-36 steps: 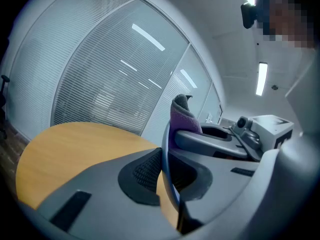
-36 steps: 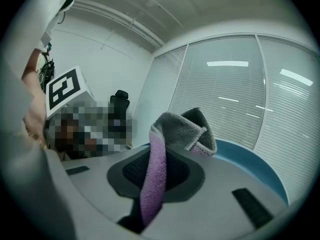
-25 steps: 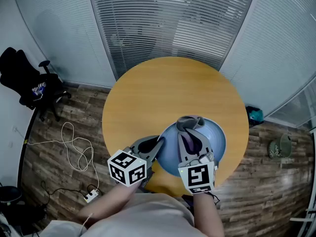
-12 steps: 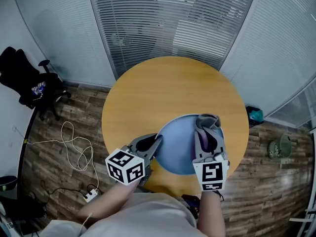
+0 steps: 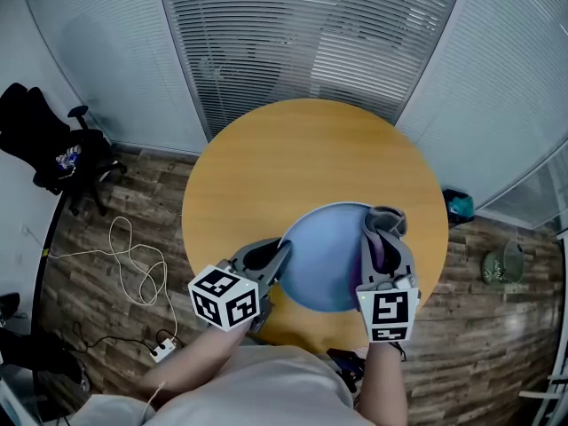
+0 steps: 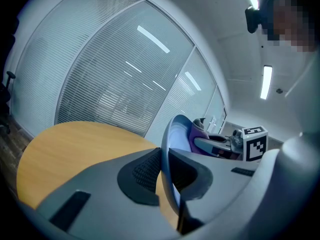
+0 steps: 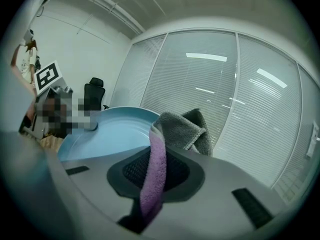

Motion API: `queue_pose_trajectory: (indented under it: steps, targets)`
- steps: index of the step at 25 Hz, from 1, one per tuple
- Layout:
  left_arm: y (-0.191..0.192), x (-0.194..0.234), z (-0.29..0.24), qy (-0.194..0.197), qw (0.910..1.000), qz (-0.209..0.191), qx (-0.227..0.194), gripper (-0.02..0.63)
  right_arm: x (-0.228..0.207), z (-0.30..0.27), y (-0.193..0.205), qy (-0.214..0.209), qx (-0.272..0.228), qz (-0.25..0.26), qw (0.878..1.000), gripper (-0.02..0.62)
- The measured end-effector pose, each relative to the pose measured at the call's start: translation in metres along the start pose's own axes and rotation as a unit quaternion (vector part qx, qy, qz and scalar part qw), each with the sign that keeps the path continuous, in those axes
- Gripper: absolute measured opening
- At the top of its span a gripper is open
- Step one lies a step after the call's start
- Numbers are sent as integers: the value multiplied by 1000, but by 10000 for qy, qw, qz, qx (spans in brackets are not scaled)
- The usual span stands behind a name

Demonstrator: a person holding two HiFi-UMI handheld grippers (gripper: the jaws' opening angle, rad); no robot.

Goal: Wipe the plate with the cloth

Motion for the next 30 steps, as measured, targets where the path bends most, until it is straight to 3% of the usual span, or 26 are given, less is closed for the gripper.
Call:
queue_pose_trajectory:
  steps: [30]
  targets:
    - [0,-2,-7,-89,10000,7,17,35,31,-16,-13,-557,-100,342,9978,51]
Point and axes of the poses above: the fingertips, and each gripper's own axes: z backward along the fingers, x to its left, y out of its underside, the point moved 2 cm from there along z, backward along the fingers, and after that the axes turned 8 degrees about x, right-handed, at the moved point
